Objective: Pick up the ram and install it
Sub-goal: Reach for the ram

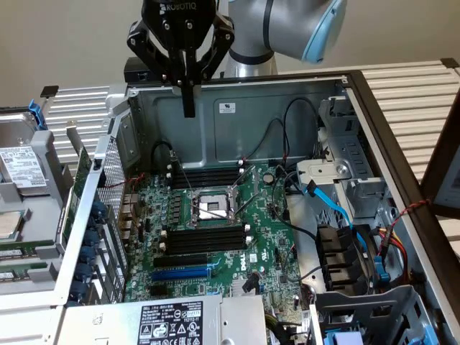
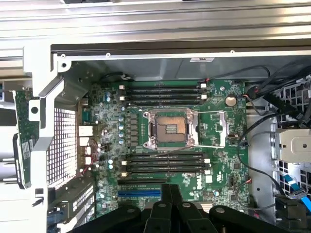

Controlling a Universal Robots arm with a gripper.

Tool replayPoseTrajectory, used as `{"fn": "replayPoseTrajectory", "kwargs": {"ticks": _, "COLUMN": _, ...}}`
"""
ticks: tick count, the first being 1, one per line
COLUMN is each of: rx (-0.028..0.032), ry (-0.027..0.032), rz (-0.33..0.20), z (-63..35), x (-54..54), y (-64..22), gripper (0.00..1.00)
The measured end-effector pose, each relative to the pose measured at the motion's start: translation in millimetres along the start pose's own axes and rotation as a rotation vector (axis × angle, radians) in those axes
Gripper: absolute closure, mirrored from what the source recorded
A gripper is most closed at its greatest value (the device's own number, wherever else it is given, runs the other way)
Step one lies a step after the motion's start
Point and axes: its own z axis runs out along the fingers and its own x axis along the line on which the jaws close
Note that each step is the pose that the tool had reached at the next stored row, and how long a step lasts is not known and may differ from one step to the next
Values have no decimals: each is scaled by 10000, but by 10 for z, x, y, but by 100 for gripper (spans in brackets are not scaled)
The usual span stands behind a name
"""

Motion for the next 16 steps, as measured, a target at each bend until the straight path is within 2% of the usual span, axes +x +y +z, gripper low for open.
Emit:
{"fn": "replayPoseTrajectory", "kwargs": {"ticks": 6, "rx": 0, "ry": 3, "rz": -1, "z": -6, "x": 272, "y": -19, "gripper": 89}}
{"fn": "replayPoseTrajectory", "kwargs": {"ticks": 8, "rx": 2, "ry": 37, "rz": 2, "z": -8, "x": 360, "y": -25, "gripper": 89}}
{"fn": "replayPoseTrajectory", "kwargs": {"ticks": 9, "rx": 6, "ry": 97, "rz": 4, "z": -9, "x": 394, "y": -27, "gripper": 89}}
{"fn": "replayPoseTrajectory", "kwargs": {"ticks": 10, "rx": 12, "ry": 188, "rz": 8, "z": -9, "x": 422, "y": -29, "gripper": 89}}
{"fn": "replayPoseTrajectory", "kwargs": {"ticks": 11, "rx": 20, "ry": 311, "rz": 14, "z": -9, "x": 448, "y": -31, "gripper": 89}}
{"fn": "replayPoseTrajectory", "kwargs": {"ticks": 13, "rx": 36, "ry": 494, "rz": 23, "z": -12, "x": 509, "y": -36, "gripper": 89}}
{"fn": "replayPoseTrajectory", "kwargs": {"ticks": 15, "rx": 42, "ry": 596, "rz": 28, "z": -13, "x": 585, "y": -41, "gripper": 89}}
{"fn": "replayPoseTrajectory", "kwargs": {"ticks": 16, "rx": 44, "ry": 622, "rz": 29, "z": -13, "x": 629, "y": -44, "gripper": 89}}
